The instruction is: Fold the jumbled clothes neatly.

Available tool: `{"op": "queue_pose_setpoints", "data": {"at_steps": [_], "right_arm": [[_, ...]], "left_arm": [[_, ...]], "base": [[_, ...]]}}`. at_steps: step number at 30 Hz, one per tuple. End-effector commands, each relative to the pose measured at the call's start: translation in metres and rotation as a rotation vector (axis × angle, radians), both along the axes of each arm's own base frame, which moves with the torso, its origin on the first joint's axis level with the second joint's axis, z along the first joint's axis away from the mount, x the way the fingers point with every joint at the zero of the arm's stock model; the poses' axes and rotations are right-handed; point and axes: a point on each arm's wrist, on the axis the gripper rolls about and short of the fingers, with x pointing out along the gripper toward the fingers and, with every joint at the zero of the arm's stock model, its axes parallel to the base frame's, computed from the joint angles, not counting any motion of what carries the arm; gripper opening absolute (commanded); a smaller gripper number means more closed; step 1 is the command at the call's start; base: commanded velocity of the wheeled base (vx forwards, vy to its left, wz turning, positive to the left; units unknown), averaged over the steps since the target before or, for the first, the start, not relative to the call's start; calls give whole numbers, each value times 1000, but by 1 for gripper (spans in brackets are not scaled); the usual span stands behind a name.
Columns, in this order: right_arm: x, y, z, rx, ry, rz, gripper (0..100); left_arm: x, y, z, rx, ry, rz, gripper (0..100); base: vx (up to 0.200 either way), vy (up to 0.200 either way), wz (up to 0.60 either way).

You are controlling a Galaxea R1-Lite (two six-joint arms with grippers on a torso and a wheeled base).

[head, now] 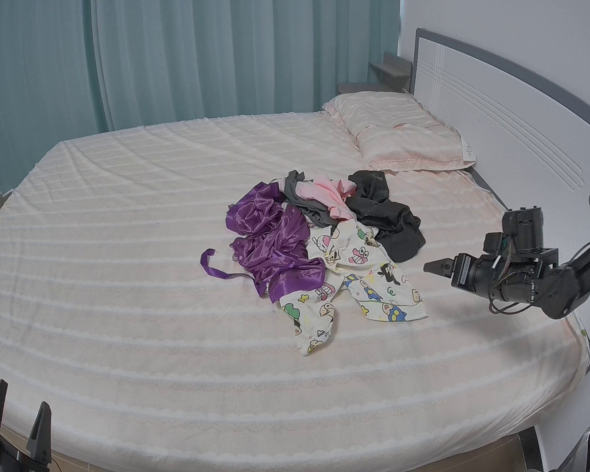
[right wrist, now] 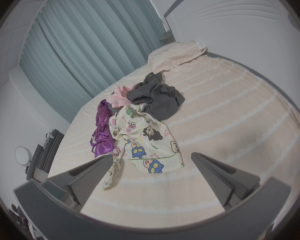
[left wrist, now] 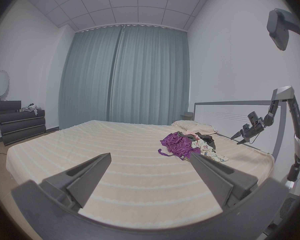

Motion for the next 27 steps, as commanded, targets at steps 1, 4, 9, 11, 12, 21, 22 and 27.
{"op": "queue_pose_setpoints", "data": {"at_steps": [1,4,9,11,12,21,22,27], "right_arm": [[29,17,-40,-12,82,4,100],[38,18,-53,-15,106,-13,100],[52,22,-73,-5,142,-28,100],[55,23,-78,-5,149,-28,100],[55,23,-79,-5,152,-28,100],[69,27,-106,-11,185,-27,100],[70,28,-108,-10,184,-26,100],[71,38,-106,1,143,-2,100]], "left_arm": [[0,0,-5,-1,0,0,100],[0,0,-5,-1,0,0,100],[0,0,-5,-1,0,0,100],[0,0,-5,-1,0,0,100],[0,0,-5,-1,0,0,100],[0,0,-5,-1,0,0,100],[0,0,-5,-1,0,0,100],[0,0,-5,-1,0,0,100]], "base": [[0,0,0],[0,0,0],[0,0,0],[0,0,0],[0,0,0],[0,0,0],[0,0,0],[0,0,0]]}}
